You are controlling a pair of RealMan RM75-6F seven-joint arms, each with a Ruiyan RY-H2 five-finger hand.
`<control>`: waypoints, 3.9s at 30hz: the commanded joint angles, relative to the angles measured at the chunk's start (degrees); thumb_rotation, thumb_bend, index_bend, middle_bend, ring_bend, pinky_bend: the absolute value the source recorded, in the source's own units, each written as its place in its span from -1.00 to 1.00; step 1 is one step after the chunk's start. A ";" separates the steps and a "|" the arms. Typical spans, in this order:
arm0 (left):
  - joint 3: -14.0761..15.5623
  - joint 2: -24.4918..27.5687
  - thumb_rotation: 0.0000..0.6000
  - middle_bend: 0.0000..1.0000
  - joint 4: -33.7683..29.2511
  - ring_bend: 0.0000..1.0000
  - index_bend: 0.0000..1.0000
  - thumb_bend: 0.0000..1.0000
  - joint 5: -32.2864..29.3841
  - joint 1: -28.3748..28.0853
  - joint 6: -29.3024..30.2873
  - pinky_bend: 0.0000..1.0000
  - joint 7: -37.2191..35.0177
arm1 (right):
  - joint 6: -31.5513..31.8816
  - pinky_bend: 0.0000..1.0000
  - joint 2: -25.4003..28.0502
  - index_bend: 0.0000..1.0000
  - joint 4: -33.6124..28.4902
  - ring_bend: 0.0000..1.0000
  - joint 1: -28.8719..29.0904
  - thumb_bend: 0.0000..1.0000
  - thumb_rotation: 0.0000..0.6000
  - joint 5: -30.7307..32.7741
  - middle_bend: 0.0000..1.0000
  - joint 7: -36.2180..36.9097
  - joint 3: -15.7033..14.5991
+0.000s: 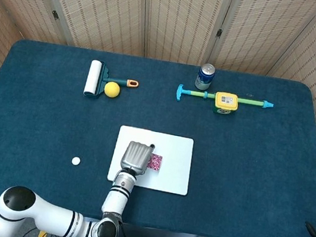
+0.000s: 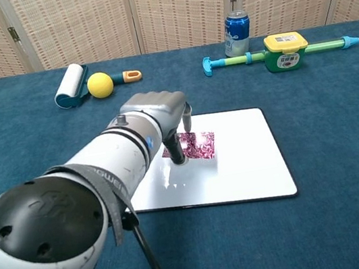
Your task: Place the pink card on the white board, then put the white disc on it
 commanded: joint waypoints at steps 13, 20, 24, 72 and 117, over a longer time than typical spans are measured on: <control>3.26 8.56 1.00 1.00 -15.72 0.99 -0.44 -0.53 4.43 5.96 4.45 1.00 -2.18 | -0.20 -1.00 0.05 -1.00 -0.97 -1.00 -0.19 -0.59 1.00 -0.83 -1.00 -2.08 0.17; 12.40 18.12 1.00 1.00 -28.38 0.86 -0.42 -0.54 12.24 15.10 13.31 1.00 -6.56 | -0.30 -1.00 0.13 -1.00 -3.10 -1.00 0.19 -0.59 1.00 -2.75 -1.00 -5.21 -0.15; 16.02 20.85 1.00 1.00 -30.26 0.85 -0.27 -0.54 13.35 18.24 13.00 1.00 -8.56 | -0.32 -1.00 0.35 -1.00 -4.98 -1.00 0.48 -0.59 1.00 -4.63 -1.00 -7.79 -0.65; 15.75 28.25 1.00 1.00 -14.62 0.87 -0.09 -0.38 13.24 26.82 -7.18 1.00 -26.16 | -3.04 -1.00 0.36 -1.00 -11.09 -1.00 1.02 -0.59 1.00 -5.46 -1.00 -18.77 -1.23; 15.86 29.33 1.00 1.00 -8.78 0.88 0.04 -0.37 15.10 29.00 -14.01 1.00 -32.82 | -4.73 -1.00 -0.03 -1.00 -13.30 -1.00 1.19 -0.59 1.00 -4.88 -1.00 -23.10 -1.08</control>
